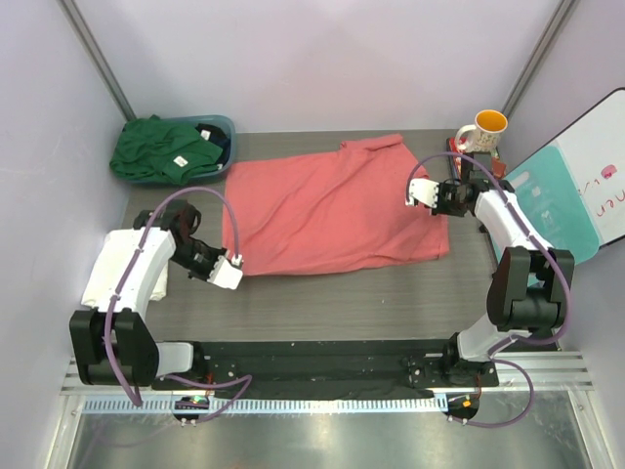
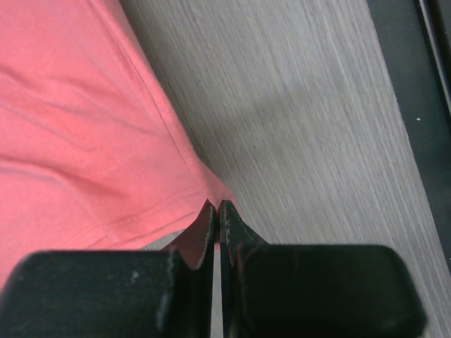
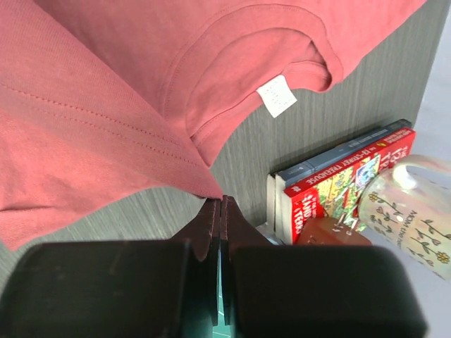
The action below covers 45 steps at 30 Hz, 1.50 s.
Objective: Fold and stack the t-shirts
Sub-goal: Fold the flattened tshirt in 1/3 of the way
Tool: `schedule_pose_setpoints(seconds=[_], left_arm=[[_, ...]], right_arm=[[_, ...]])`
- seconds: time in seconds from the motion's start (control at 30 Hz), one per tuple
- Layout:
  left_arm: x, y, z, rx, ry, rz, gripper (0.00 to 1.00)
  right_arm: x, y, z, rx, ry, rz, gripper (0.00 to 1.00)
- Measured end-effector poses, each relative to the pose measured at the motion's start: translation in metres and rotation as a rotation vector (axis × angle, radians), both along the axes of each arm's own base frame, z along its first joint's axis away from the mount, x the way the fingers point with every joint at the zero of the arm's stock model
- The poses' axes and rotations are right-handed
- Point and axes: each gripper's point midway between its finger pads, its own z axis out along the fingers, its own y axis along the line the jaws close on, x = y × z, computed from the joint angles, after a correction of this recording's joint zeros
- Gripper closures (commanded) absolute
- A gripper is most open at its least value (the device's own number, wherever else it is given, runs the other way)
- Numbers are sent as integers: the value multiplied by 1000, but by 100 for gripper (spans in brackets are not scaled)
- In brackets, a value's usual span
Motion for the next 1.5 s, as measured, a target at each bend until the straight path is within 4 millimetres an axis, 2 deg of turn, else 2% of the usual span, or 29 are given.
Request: schedule_pose_setpoints(seconds=[0.13,0.4,0.63,0.93,1.17,1.33,1.5], left_arm=[[-8,0,-5,2,16,0,100],[5,2,-12,14,-7,0,100],[4,3,-28,17,-10,0,100],[42,7,-39,47,-114,2,100],[78,10,-36,67,-216,6,100],[87,12,-35,74,-247,10,100],[91,15,-37,90,-257,14,100]], right_arm=[[8,3,4,-5,-36,3,99],[16,13,0,-13,-80,5,99],[20,20,-3,-16,-104,4,99],[19,18,-12,-29,-115,-23,99],[24,16,-11,-21,-143,-47,99],[32,15,-5,-11,-185,-71,99],[38,24,0,-9,-221,-64,99]])
